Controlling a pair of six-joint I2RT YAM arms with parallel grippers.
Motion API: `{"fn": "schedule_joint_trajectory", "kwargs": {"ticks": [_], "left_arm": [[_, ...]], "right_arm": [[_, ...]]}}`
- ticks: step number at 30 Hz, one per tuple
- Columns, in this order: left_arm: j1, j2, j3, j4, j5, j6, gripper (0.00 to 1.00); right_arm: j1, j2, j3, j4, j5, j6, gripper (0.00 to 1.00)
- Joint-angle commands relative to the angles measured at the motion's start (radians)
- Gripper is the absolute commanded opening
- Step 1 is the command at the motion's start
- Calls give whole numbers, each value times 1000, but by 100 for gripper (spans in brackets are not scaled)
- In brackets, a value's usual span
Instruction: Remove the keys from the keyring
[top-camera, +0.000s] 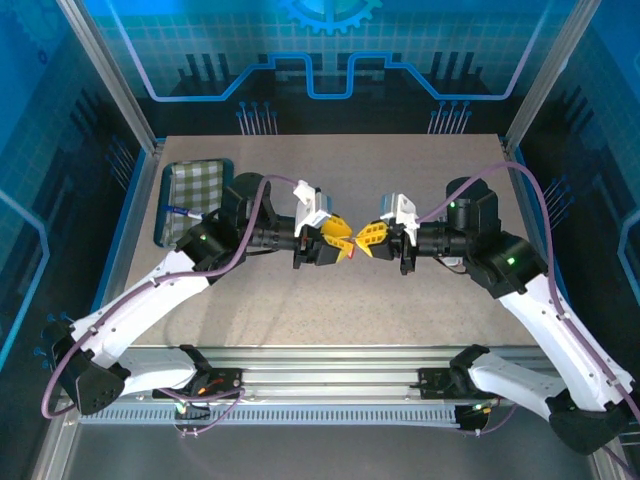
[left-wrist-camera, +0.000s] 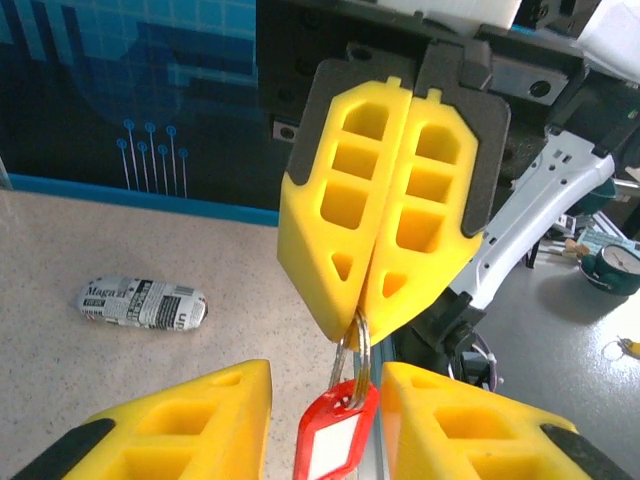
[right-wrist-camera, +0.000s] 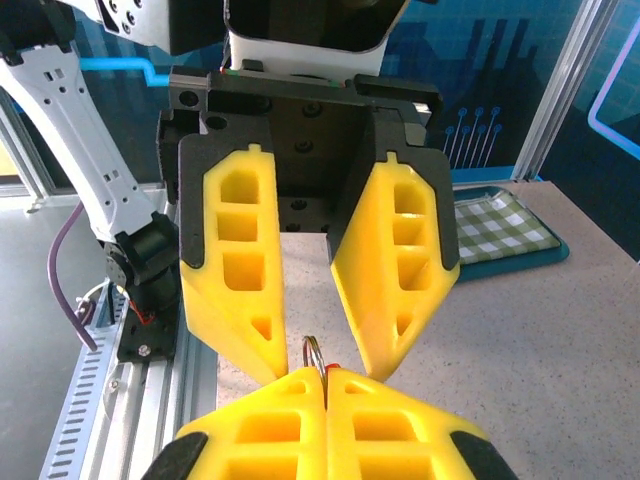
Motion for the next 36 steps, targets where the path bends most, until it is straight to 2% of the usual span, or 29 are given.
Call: {"fn": "schedule_joint_trajectory", "kwargs": {"ticks": [1,6,9,13,20,27,33,36], "left_arm": [[-5,-9,58,-97,-4,53,35],[-3,-14,76,-172,-19,79,39],[-3,-12,79,-180,-14,78,39],[-2,-2,92,-213,-7,93,34],[-4,14,92,-213,7,89,38],[-7,32,98,-186,30,74,37],[-16,51,110,-197,39,76,33],[-20,54,113,-194,47,79,22]], "right_arm": [[31,13,54,-102,42,-69,0],[69,51,109,-214,140,-142,0],[80,56,110,-212,142,-141,0],[83,58,119,-209,149,-137,0],[85,58,122,-201,136,-132,0],[90,61,123,-199,132,-132,0],[91,59,120,-192,135,-133,0],[90,62,121,-193,134,-133,0]]}}
